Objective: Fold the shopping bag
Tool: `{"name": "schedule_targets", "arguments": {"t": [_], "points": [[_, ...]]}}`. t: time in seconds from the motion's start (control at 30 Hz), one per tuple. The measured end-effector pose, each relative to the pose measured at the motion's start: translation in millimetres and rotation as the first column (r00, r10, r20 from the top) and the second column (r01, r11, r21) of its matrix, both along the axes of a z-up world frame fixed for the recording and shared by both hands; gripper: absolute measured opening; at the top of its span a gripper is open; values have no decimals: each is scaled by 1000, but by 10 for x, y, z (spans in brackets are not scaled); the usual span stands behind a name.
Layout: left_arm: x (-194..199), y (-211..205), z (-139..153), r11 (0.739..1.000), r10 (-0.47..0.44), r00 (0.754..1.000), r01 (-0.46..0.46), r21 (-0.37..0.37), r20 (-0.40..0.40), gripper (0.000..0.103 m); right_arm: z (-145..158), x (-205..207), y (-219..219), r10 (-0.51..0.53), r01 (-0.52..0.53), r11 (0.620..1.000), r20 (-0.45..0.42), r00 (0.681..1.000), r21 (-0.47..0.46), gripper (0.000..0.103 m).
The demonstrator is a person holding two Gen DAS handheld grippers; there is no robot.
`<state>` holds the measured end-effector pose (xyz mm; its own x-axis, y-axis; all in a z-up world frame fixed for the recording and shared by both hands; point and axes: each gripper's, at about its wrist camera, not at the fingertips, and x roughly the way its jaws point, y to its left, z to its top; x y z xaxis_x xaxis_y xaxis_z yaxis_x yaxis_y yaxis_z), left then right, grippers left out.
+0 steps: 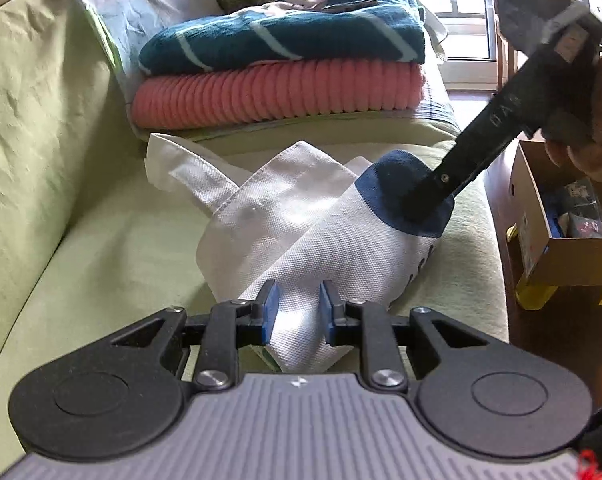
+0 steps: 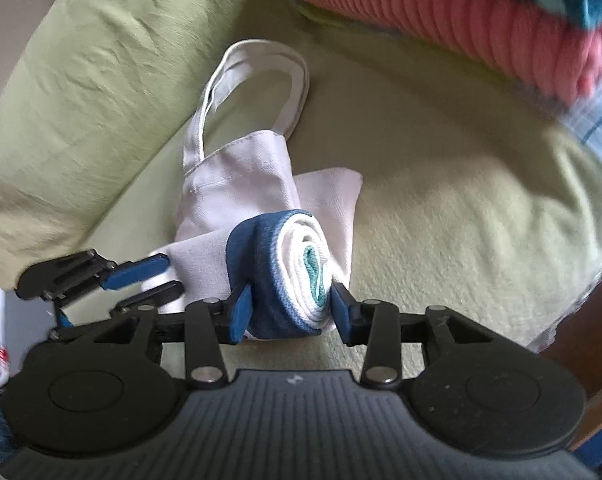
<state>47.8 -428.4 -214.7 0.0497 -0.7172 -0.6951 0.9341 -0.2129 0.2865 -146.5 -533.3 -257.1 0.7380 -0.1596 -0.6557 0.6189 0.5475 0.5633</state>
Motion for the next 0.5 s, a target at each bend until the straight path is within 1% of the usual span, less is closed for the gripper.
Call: {"name": "schedule_targets", "arguments": {"t": [0.03, 0.07, 0.13, 0.17, 0.2, 0.23, 0.27, 0.3, 0.33, 0.37, 0.4, 0.43, 0.47, 0.5], "points": [[-1, -14, 3, 1000, 2, 1000, -2, 6, -2, 26, 73, 46, 67, -1, -3, 996, -51, 999, -84, 56], [5, -30, 6, 1000, 5, 1000, -5, 12, -7, 26, 129, 45, 136, 6, -23, 985, -97, 995, -174, 54], [18, -50, 16, 1000, 6, 1000, -6, 23, -14, 26, 248, 77, 308, 10, -65, 940, -165, 986, -334, 51], [24, -57, 19, 1000, 5, 1000, -5, 28, -17, 26, 301, 91, 393, 11, -89, 909, -192, 981, -406, 43], [30, -60, 20, 1000, 6, 1000, -5, 30, -20, 26, 345, 120, 477, 17, -120, 870, -213, 977, -479, 34], [32, -60, 19, 1000, 6, 1000, -6, 31, -22, 26, 377, 165, 561, 22, -150, 824, -233, 972, -547, 29], [31, -58, 18, 999, 6, 1000, -6, 31, -21, 26, 390, 191, 627, 25, -170, 780, -243, 970, -602, 17], [28, -57, 17, 999, 6, 1000, -6, 31, -20, 26, 399, 241, 679, 25, -186, 743, -250, 968, -643, 10], [26, -56, 16, 999, 7, 1000, -6, 32, -19, 26, 404, 313, 716, 22, -200, 714, -264, 964, -670, 10], [24, -55, 15, 999, 7, 1000, -6, 32, -18, 26, 399, 372, 735, 25, -216, 693, -276, 961, -688, 5], [24, -58, 15, 999, 7, 1000, -6, 33, -18, 26, 371, 407, 723, 27, -225, 686, -285, 958, -692, 3], [26, -64, 15, 999, 7, 1000, -7, 34, -19, 26, 334, 436, 702, 18, -224, 686, -292, 956, -692, 3], [28, -70, 15, 999, 7, 1000, -7, 36, -21, 26, 301, 461, 669, 13, -223, 694, -298, 955, -685, 3], [32, -81, 14, 999, 9, 1000, -8, 37, -23, 26, 288, 487, 616, 12, -218, 713, -299, 954, -666, 3]]}}
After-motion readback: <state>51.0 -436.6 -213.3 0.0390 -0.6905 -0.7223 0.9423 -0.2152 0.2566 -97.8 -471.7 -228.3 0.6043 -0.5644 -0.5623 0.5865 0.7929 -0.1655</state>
